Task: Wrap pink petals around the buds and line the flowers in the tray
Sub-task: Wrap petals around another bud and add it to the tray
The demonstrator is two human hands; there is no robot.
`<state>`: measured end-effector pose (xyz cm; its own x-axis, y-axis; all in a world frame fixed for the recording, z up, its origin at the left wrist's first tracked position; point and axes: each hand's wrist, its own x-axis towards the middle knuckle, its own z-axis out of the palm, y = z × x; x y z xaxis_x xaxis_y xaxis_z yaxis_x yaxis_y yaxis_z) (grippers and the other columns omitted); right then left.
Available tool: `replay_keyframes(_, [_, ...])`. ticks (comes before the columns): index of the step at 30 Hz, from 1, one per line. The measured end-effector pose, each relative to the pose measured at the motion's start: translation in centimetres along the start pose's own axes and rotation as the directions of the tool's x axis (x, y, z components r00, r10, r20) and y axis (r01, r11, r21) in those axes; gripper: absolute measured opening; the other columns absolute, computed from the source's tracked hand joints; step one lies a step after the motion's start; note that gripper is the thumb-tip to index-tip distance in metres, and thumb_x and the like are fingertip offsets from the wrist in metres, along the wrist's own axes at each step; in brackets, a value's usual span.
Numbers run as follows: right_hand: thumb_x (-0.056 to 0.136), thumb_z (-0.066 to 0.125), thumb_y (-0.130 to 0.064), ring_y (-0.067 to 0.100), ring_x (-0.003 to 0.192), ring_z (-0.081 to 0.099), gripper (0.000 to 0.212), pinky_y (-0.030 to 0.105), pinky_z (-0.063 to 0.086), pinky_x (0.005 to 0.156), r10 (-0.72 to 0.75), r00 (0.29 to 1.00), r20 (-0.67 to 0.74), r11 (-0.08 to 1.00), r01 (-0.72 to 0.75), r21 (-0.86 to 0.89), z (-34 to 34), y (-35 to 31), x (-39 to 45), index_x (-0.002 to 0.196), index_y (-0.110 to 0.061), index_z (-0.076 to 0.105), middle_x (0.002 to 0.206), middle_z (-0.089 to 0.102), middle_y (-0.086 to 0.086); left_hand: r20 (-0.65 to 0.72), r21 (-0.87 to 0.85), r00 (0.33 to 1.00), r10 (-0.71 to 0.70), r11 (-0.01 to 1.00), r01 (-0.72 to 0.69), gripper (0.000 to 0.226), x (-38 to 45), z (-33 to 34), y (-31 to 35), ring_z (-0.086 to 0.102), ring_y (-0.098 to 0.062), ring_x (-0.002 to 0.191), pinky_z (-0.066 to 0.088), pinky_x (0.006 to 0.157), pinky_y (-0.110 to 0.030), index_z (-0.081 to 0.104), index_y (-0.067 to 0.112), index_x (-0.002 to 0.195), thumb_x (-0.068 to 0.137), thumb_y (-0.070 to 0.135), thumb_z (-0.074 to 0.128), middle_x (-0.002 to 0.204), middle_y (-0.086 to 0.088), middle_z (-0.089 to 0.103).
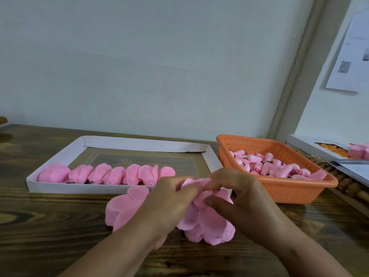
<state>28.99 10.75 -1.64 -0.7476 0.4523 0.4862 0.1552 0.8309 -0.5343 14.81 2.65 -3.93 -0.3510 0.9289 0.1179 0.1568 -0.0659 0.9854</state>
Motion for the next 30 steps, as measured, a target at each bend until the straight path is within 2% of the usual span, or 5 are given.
replay_keyframes(5, [0.069,0.078,0.000,0.002,0.063,0.057,0.024,0.011,0.043,0.058,0.153,0.980,-0.124,0.976,-0.130,0.176,0.0,0.2,-0.1,0.081,-0.018,0.066,0.072,0.063,-0.008,0.047,-0.212,0.996,-0.072,0.974,0.081,0.043,-0.1,-0.2,-0.2,0.061,-0.031,0.088,0.044,0.080,-0.042,0.062,-0.008,0.092,0.067,0.026,0.061,0.095,-0.030,0.064])
replay_keyframes(11, [0.073,0.073,0.003,0.021,0.070,0.064,0.031,0.026,0.054,0.063,0.256,0.966,-0.047,0.895,-0.218,0.389,0.0,0.3,0.1,0.098,-0.015,0.064,0.074,0.067,0.004,0.088,-0.186,0.993,-0.074,0.979,0.089,0.020,-0.1,0.0,-0.6,0.069,-0.029,0.099,0.053,0.091,-0.045,0.072,0.007,0.102,0.082,0.010,0.071,0.098,-0.013,0.074])
replay_keyframes(15, [0.076,0.073,-0.006,0.017,0.066,0.064,0.009,0.028,0.054,0.060,0.221,0.974,-0.041,0.920,-0.195,0.341,-0.1,0.7,0.1,0.082,-0.011,0.070,0.071,0.069,0.005,0.078,-0.194,0.995,-0.060,0.978,0.075,0.025,-0.1,-0.1,-0.7,0.069,-0.025,0.099,0.055,0.089,-0.042,0.072,0.011,0.103,0.079,0.012,0.072,0.098,-0.008,0.075])
replay_keyframes(23, [0.078,0.070,-0.021,0.035,0.082,0.067,0.015,0.055,0.053,0.077,0.208,0.975,0.079,0.893,-0.222,0.392,-0.1,1.2,0.2,0.089,-0.011,0.073,0.085,0.071,0.013,0.117,-0.243,0.991,-0.070,0.965,0.097,0.036,0.1,-0.6,-0.6,0.068,-0.030,0.102,0.053,0.092,-0.049,0.069,0.004,0.107,0.074,0.015,0.072,0.103,-0.016,0.072])
replay_keyframes(30, [0.067,0.071,-0.018,0.023,0.072,0.070,0.024,0.031,0.057,0.064,0.212,0.976,-0.049,0.817,-0.149,0.557,1.5,1.4,0.5,0.089,-0.009,0.072,0.079,0.073,0.011,0.079,-0.359,0.989,-0.126,0.922,0.147,0.043,0.3,-0.6,-0.8,0.069,-0.028,0.101,0.053,0.091,-0.041,0.071,0.006,0.104,0.063,0.017,0.072,0.102,-0.014,0.073])
